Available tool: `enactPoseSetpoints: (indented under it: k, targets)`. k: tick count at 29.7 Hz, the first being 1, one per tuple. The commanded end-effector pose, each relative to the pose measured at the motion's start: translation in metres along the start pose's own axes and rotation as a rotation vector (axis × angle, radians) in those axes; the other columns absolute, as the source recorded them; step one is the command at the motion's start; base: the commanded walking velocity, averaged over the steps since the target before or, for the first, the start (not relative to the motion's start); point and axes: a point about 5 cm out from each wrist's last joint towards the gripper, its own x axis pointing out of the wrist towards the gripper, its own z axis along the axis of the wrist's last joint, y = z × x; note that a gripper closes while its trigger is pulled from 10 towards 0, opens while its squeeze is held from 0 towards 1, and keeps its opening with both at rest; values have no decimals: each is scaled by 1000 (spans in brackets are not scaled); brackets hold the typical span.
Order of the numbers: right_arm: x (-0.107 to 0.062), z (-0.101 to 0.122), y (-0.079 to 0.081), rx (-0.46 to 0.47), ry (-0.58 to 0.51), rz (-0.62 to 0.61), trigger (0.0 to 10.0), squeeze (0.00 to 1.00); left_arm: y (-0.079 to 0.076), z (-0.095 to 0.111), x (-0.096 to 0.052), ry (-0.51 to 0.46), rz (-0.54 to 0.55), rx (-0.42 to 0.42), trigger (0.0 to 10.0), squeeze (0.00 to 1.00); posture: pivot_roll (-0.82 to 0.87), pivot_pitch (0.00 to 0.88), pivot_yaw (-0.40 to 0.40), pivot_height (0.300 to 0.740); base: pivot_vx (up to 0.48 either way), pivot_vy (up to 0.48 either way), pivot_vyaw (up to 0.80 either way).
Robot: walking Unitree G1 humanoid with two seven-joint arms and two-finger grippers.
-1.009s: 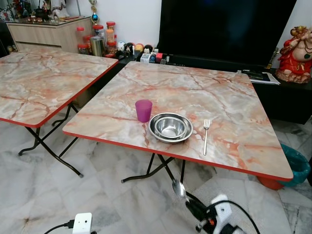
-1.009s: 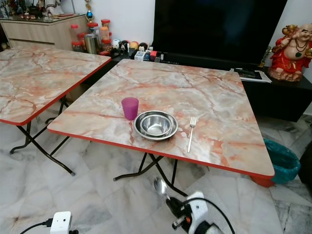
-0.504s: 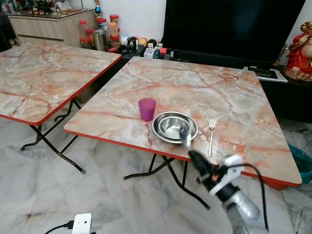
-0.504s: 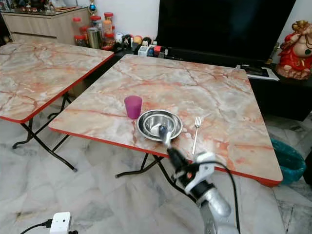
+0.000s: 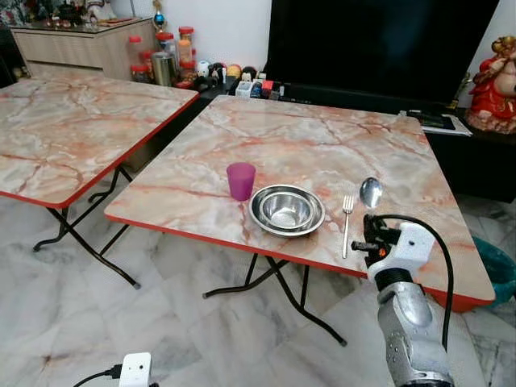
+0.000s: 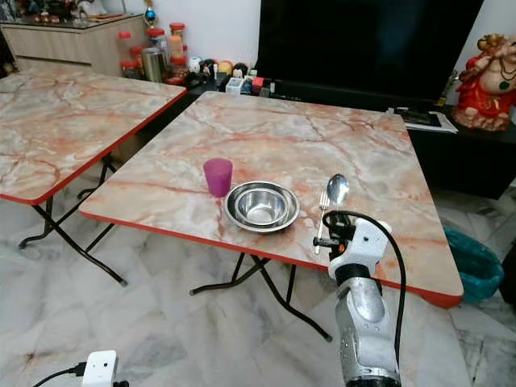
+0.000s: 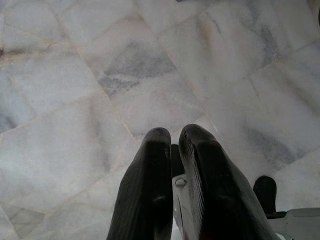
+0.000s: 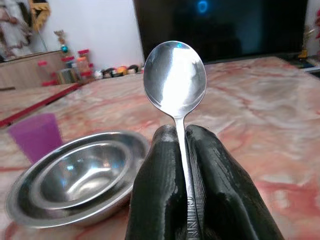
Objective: Setting the table
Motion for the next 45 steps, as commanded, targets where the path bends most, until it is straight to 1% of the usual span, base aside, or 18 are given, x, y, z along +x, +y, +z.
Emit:
enactPoseSetpoints:
  k: [1,6,12,15,16,18,21,31,37,38,45]
  targets:
    - [4,2,9,-19,0,30,10000,0,1,-2,0,3,11,-17,10000,0,-58,6,-42,740,0,0,0]
    - [5,0,11,-23,18,12,10000,0,1,-2,-1,3,14,-20,10000,0,-55,6,-46,740,0,0,0]
    - [5,-2,6,-45,27,-30,10000,0,2,-2,-1,5,14,-22,10000,0,-59,8,-43,740,243,0,0]
    - [6,-2,6,-39,20,-36,10000,0,1,-3,-1,6,13,-21,10000,0,-59,8,-43,740,244,0,0]
    - [6,-1,5,-18,19,-42,10000,0,1,-2,-1,5,12,-21,10000,0,-59,6,-41,740,244,0,-800]
    - [6,-1,5,-13,21,-47,10000,0,1,-2,-1,4,12,-20,10000,0,-59,6,-41,740,242,0,-800]
    - [7,0,5,-34,10,-48,10000,0,2,-1,0,4,13,-18,10000,0,-59,5,-40,740,244,0,0]
    - [7,-2,6,-25,10,-51,10000,0,3,-1,0,5,13,-10,10000,0,-53,0,-39,740,245,0,0]
    - [8,-2,5,-17,7,-61,10000,0,2,0,0,0,12,-13,10000,0,-52,0,-42,740,244,0,0]
    - [8,-3,4,-35,16,-65,10000,0,2,0,0,0,12,-12,10000,0,-53,0,-41,740,240,0,0]
    - [8,-3,3,-26,11,-63,10000,0,2,-2,-1,5,10,-11,10000,0,-54,0,-37,740,244,0,0]
